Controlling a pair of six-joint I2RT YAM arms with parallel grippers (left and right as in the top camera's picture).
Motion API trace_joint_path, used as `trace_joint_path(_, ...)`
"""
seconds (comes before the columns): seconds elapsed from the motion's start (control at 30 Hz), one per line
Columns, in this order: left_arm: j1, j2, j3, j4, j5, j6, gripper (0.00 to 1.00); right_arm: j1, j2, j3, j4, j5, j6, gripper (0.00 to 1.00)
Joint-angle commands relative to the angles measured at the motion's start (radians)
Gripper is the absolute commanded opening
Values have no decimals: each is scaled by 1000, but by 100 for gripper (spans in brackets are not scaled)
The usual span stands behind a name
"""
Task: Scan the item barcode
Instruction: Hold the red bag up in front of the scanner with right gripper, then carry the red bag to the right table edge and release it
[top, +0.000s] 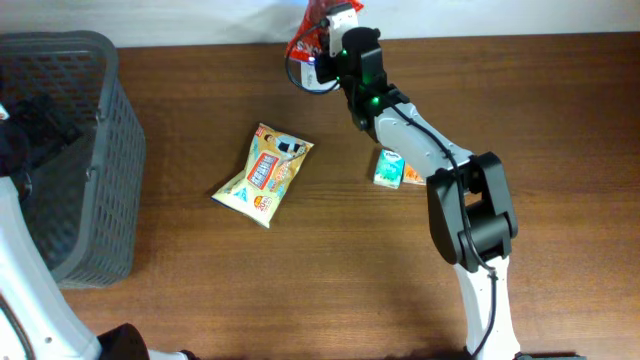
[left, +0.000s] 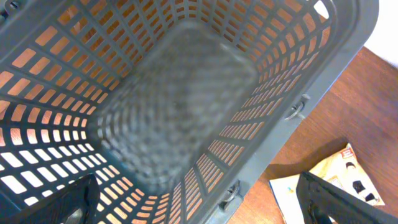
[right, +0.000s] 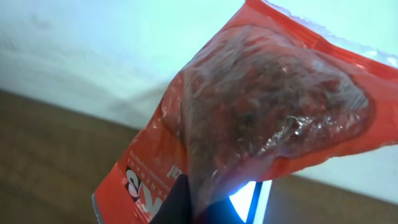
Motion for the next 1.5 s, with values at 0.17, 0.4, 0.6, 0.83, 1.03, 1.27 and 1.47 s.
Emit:
trace_joint_path(0.17,2,-4,8,2,0,-7,99,-9,38,29,-115,-293,120,4)
trace_joint_path(0.4,2,-4,8,2,0,-6,99,-42,23,31,-111,-272,167,4)
trace_joint_path(0.6,2,-4,8,2,0,-7,99,-206,-114,31,-115,-389,330,4)
trace_joint_path(0.83,2,-4,8,2,0,-7,99,-537,-182,31,-552,-335,351,4)
trace_joint_path(1.03,2,-4,8,2,0,-7,99,-869,-175,30,-855,-80,251,4)
trace_joint_path(1.27,2,-4,8,2,0,-7,99,-1043,-173,7,-902,-90,192,99)
trace_joint_path(1.47,2,-4,8,2,0,-7,99,-941,-172,-55,-911,-639,2,99)
